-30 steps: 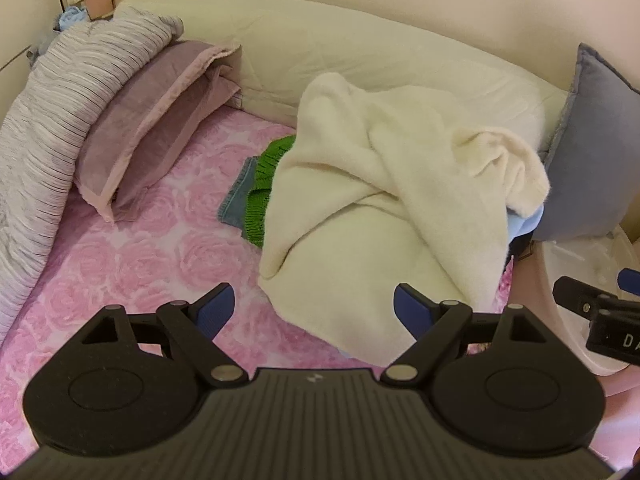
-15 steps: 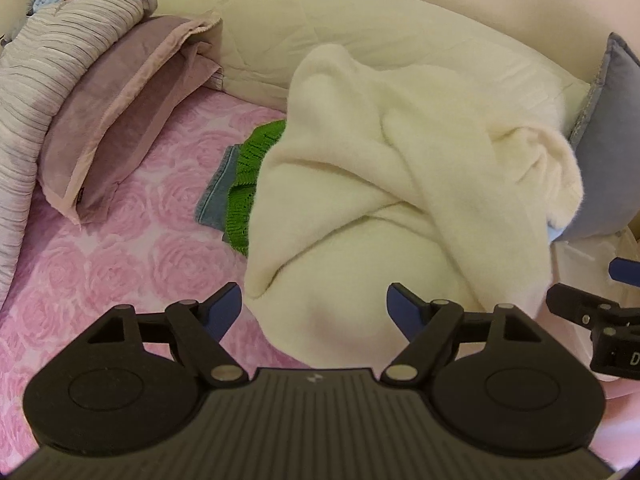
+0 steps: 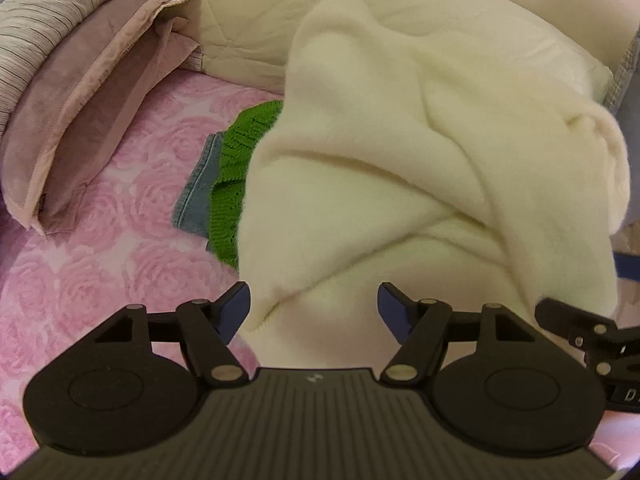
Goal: Fold clothes
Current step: 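Grasp the cream sweater with both grippers and lift it off the pile, then carry the cream sweater with both grippers and drop it on the bed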
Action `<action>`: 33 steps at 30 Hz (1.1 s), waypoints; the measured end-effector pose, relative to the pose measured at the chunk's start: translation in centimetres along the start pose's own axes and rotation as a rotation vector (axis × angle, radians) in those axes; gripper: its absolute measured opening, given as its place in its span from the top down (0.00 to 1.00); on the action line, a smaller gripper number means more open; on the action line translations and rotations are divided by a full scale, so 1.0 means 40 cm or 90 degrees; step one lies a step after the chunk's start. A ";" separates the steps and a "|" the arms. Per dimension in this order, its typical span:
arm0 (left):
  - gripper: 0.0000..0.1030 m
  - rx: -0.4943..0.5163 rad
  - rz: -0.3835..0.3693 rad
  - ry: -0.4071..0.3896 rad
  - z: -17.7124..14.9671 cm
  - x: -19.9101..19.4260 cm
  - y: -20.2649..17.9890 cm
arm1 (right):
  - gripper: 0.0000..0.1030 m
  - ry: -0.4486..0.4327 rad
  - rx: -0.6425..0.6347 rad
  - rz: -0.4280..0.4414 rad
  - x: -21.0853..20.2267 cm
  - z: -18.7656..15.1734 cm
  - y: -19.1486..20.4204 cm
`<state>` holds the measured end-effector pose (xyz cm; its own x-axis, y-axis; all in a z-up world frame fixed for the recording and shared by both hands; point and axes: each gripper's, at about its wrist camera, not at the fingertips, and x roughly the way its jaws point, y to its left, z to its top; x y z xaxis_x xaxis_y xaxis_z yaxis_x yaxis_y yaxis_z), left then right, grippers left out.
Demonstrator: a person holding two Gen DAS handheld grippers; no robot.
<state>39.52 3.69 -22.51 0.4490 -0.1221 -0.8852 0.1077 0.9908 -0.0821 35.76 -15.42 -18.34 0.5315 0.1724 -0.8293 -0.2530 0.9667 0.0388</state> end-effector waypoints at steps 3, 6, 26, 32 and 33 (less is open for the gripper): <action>0.36 -0.002 -0.011 -0.008 0.011 0.027 0.005 | 0.33 -0.005 0.010 0.008 0.010 0.000 -0.018; 0.36 -0.005 -0.027 -0.017 0.019 0.049 0.006 | 0.54 -0.014 0.040 0.032 0.008 0.005 -0.042; 0.95 -0.181 -0.130 -0.249 -0.043 -0.258 0.152 | 0.90 -0.221 0.090 0.172 -0.258 0.122 -0.003; 0.95 -0.245 -0.073 -0.402 -0.193 -0.575 0.253 | 0.91 -0.331 -0.015 0.277 -0.460 0.146 0.155; 0.95 -0.258 -0.061 -0.428 -0.226 -0.633 0.273 | 0.91 -0.348 -0.035 0.295 -0.496 0.146 0.185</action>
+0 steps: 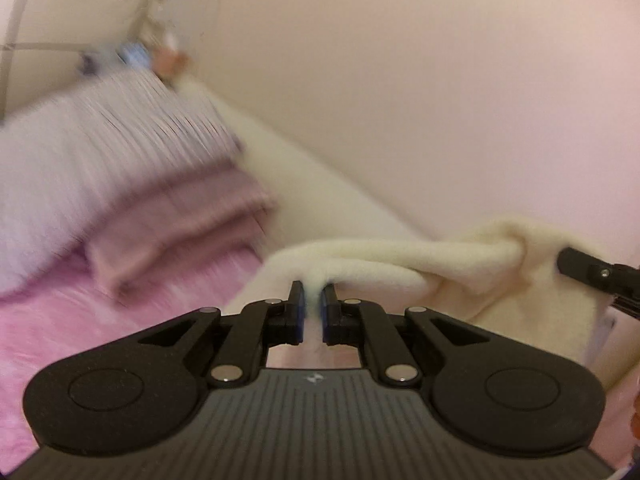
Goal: Fold clothes
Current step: 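Carry the cream sweater with both grippers and drop it on the bed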
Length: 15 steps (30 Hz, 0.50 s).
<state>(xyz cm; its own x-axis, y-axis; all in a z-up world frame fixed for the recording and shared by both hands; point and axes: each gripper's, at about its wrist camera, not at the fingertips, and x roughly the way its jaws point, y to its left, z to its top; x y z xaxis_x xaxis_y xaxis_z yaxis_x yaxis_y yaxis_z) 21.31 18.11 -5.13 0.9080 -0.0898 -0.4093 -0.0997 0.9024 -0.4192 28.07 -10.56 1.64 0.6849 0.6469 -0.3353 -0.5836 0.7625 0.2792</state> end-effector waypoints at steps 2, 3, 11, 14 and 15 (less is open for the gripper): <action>0.95 -0.004 0.026 -0.060 0.025 -0.153 0.027 | 0.91 -0.024 -0.026 0.050 -0.035 0.027 0.086; 0.95 -0.004 0.039 -0.087 0.042 -0.227 0.040 | 0.91 -0.035 -0.032 0.078 -0.055 0.035 0.129; 0.95 0.007 0.189 -0.235 0.063 -0.792 0.088 | 0.91 -0.051 -0.037 0.278 -0.150 0.017 0.462; 0.94 -0.014 0.289 -0.168 0.022 -0.911 0.109 | 0.68 0.096 -0.064 0.337 -0.091 -0.046 0.568; 0.94 -0.032 0.315 -0.133 -0.009 -0.934 0.124 | 0.58 0.185 -0.092 0.339 -0.066 -0.087 0.613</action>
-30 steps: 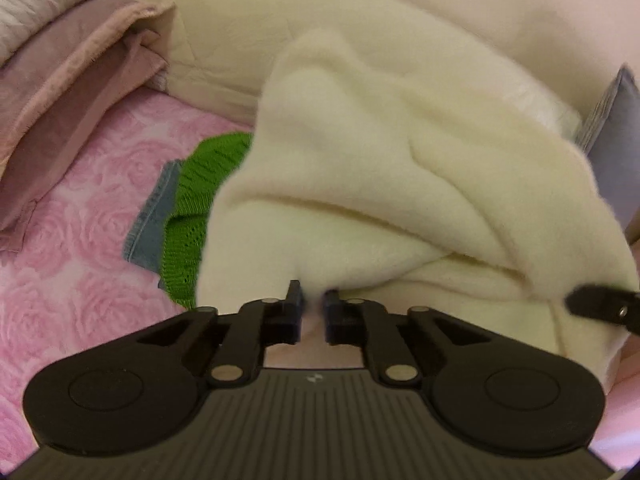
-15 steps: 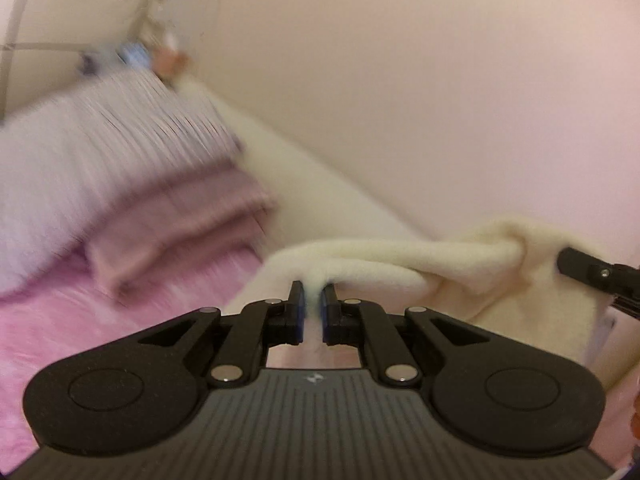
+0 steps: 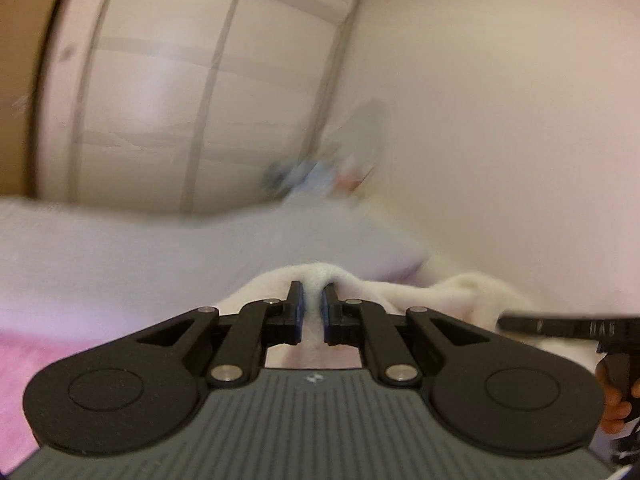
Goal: Fold clothes
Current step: 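Carry the cream sweater with both grippers and drop it on the bed, then move both open grippers toward the crumpled cream sweater on the bed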
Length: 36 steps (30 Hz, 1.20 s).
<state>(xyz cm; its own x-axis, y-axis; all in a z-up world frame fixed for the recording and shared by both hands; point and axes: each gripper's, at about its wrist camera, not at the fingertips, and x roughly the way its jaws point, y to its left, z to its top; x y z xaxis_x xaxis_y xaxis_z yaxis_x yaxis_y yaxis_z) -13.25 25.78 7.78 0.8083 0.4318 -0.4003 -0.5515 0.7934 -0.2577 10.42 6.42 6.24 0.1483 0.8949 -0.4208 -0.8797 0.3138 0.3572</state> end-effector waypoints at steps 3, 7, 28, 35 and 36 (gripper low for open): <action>0.94 -0.035 0.074 0.109 -0.108 -0.052 0.087 | 0.36 0.164 -0.043 -0.017 0.107 -0.132 0.069; 0.94 -0.103 0.172 0.253 -0.279 -0.114 0.169 | 0.36 0.289 -0.033 -0.066 0.157 -0.302 0.094; 0.73 -0.107 0.338 0.358 -0.678 -0.333 -0.084 | 0.36 0.425 -0.042 -0.060 -0.115 -0.673 0.042; 0.69 -0.101 0.352 0.344 -0.694 -0.392 -0.122 | 0.36 0.428 -0.070 -0.043 -0.151 -0.696 0.073; 0.68 -0.099 0.354 0.342 -0.692 -0.398 -0.122 | 0.36 0.426 -0.073 -0.041 -0.150 -0.696 0.080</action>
<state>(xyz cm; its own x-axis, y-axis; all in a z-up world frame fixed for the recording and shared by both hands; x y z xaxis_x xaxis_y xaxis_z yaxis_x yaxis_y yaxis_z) -29.14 3.15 -8.95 0.2168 0.4505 -0.8661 -0.9001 0.4357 0.0013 -5.86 -6.77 -13.29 -0.0776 0.4752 -0.8765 -0.9263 0.2907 0.2396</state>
